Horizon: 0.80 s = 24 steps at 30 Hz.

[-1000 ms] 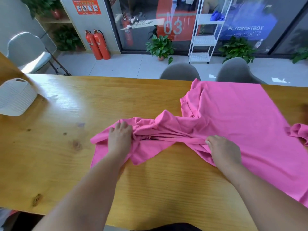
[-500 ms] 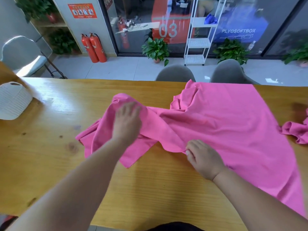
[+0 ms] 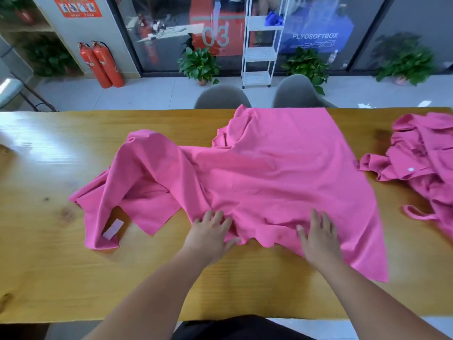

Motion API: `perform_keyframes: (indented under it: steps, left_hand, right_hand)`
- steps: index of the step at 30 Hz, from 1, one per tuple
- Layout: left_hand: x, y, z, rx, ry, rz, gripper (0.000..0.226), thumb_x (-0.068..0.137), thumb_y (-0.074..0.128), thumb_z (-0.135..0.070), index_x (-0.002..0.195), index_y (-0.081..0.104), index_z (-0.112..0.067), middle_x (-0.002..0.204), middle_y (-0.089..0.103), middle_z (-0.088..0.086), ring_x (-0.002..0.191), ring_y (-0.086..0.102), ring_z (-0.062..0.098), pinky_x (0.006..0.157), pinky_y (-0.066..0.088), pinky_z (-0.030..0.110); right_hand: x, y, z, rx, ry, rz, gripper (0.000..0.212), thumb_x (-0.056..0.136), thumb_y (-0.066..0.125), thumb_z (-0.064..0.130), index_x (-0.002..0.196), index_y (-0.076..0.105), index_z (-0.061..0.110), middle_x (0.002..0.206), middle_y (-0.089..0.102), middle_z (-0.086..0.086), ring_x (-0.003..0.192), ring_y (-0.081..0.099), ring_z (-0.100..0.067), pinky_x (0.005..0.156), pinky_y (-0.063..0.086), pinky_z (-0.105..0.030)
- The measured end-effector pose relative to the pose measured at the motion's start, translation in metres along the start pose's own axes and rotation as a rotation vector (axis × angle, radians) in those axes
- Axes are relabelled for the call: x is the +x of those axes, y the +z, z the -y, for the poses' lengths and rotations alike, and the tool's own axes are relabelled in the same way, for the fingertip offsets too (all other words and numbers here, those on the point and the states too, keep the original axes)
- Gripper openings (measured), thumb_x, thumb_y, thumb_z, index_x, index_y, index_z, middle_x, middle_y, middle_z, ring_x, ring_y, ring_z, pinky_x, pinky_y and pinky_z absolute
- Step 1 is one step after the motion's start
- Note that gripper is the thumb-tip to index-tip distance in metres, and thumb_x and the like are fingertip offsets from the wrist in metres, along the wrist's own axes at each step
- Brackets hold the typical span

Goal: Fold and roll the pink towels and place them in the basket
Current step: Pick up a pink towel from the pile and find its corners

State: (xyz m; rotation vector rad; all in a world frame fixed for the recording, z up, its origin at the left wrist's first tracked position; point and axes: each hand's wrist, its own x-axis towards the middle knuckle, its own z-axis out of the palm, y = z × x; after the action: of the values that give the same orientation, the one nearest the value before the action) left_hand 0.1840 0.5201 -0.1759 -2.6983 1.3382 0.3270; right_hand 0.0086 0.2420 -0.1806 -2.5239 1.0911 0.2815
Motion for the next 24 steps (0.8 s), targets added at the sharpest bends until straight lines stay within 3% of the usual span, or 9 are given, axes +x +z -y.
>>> perform_keyframes:
  steps: [2,7,10,13,15,17,20,24]
  left_hand:
    - [-0.002,0.000,-0.013,0.000,-0.084,0.008,0.072,0.098,0.027,-0.077,0.140,0.050,-0.023,0.144,0.047,0.004,0.126,0.046,0.030,0.086,0.055,0.048]
    - [-0.017,0.001,-0.051,-0.088,-0.240,0.003,0.064,0.100,0.035,-0.071,0.131,0.056,-0.019,0.139,0.049,0.004,0.124,0.048,0.029,0.082,0.059,0.047]
    - [-0.031,-0.001,-0.078,-0.103,-0.262,-0.008,0.055,0.102,0.040,-0.064,0.131,0.056,-0.020,0.127,0.053,0.002,0.116,0.053,0.028,0.077,0.059,0.045]
    - [-0.046,0.004,-0.106,-0.020,-0.256,0.046,0.048,0.102,0.045,-0.055,0.134,0.054,-0.020,0.129,0.053,0.004,0.110,0.055,0.028,0.071,0.058,0.042]
    - [-0.060,0.010,-0.124,0.024,-0.247,0.084,0.047,0.101,0.047,-0.053,0.133,0.056,-0.020,0.127,0.055,0.007,0.104,0.057,0.029,0.068,0.056,0.039]
    - [-0.075,0.012,-0.141,0.046,-0.220,0.087,0.043,0.102,0.045,-0.053,0.128,0.056,-0.020,0.120,0.058,0.006,0.098,0.059,0.028,0.064,0.051,0.038]
    - [-0.096,0.004,-0.164,-0.040,-0.178,0.034,0.035,0.106,0.040,-0.050,0.118,0.056,-0.022,0.106,0.060,-0.001,0.092,0.065,0.026,0.060,0.045,0.037]
    - [-0.121,0.009,-0.166,-0.208,-0.161,-0.085,0.033,0.104,0.042,-0.049,0.124,0.058,-0.028,0.109,0.063,-0.008,0.095,0.066,0.022,0.073,0.054,0.040]
  right_hand:
    - [-0.011,-0.001,-0.030,-0.164,-0.091,0.097,0.086,0.099,0.033,0.071,0.168,0.007,0.026,0.174,0.004,-0.014,0.159,0.007,-0.036,0.127,0.022,-0.055]
    - [-0.042,-0.021,-0.084,-0.320,-0.185,0.199,0.110,0.074,-0.002,0.098,0.166,-0.008,0.037,0.174,-0.021,0.004,0.161,-0.013,-0.023,0.128,0.007,-0.054]
    - [-0.053,-0.034,-0.104,-0.341,-0.185,0.217,0.110,0.077,0.013,0.097,0.166,-0.012,0.037,0.173,-0.026,0.005,0.161,-0.015,-0.023,0.128,0.011,-0.059]
    - [-0.067,-0.042,-0.113,-0.305,-0.170,0.210,0.111,0.082,0.033,0.095,0.166,-0.010,0.038,0.173,-0.026,0.005,0.161,-0.016,-0.023,0.126,0.009,-0.063]
    - [-0.074,-0.049,-0.115,-0.286,-0.150,0.191,0.109,0.081,0.027,0.097,0.166,-0.001,0.036,0.175,-0.018,0.003,0.162,-0.010,-0.024,0.124,0.013,-0.065]
    - [-0.077,-0.055,-0.118,-0.293,-0.109,0.143,0.101,0.084,0.017,0.095,0.164,0.017,0.033,0.176,0.002,-0.002,0.160,0.008,-0.027,0.119,0.024,-0.067]
    - [-0.079,-0.059,-0.126,-0.390,-0.062,0.051,0.091,0.088,0.010,0.088,0.148,0.041,0.027,0.153,0.039,-0.007,0.139,0.042,-0.031,0.106,0.042,-0.064]
    - [-0.074,-0.058,-0.122,-0.471,-0.021,0.071,0.083,0.094,0.014,0.083,0.145,0.047,0.026,0.141,0.049,-0.008,0.129,0.051,-0.034,0.106,0.042,-0.061]
